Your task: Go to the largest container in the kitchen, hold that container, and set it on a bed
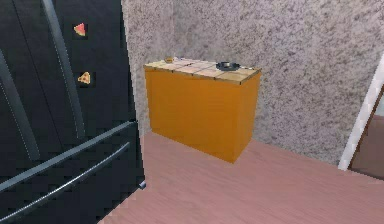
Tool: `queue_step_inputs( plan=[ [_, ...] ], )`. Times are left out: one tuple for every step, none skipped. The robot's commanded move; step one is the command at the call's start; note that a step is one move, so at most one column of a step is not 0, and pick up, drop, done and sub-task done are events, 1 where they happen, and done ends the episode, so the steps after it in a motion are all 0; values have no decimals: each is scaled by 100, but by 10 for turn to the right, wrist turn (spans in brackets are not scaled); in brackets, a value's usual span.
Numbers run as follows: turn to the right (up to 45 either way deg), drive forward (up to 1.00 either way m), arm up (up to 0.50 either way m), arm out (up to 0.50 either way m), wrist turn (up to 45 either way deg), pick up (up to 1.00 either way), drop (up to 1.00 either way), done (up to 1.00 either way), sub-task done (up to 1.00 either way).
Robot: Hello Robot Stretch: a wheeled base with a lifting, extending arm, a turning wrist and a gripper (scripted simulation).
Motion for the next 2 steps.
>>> queue_step_inputs(
  plan=[
    [0, 0, 10, 0, 0, 0, 0, 0, 0],
    [0, 0, 0, 0, -450, 0, 0, 0, 0]
  ],
)
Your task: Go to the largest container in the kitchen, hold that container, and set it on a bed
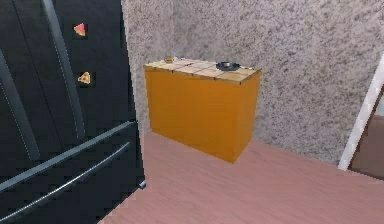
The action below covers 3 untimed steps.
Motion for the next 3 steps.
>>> queue_step_inputs(
  plan=[
    [0, 0, 0, 0, -450, 0, 0, 0, 0],
    [0, 0, 0, 0, -120, 0, 0, 0, 0],
    [0, 0, 0, -46, 0, 0, 0, 0, 0]
  ],
)
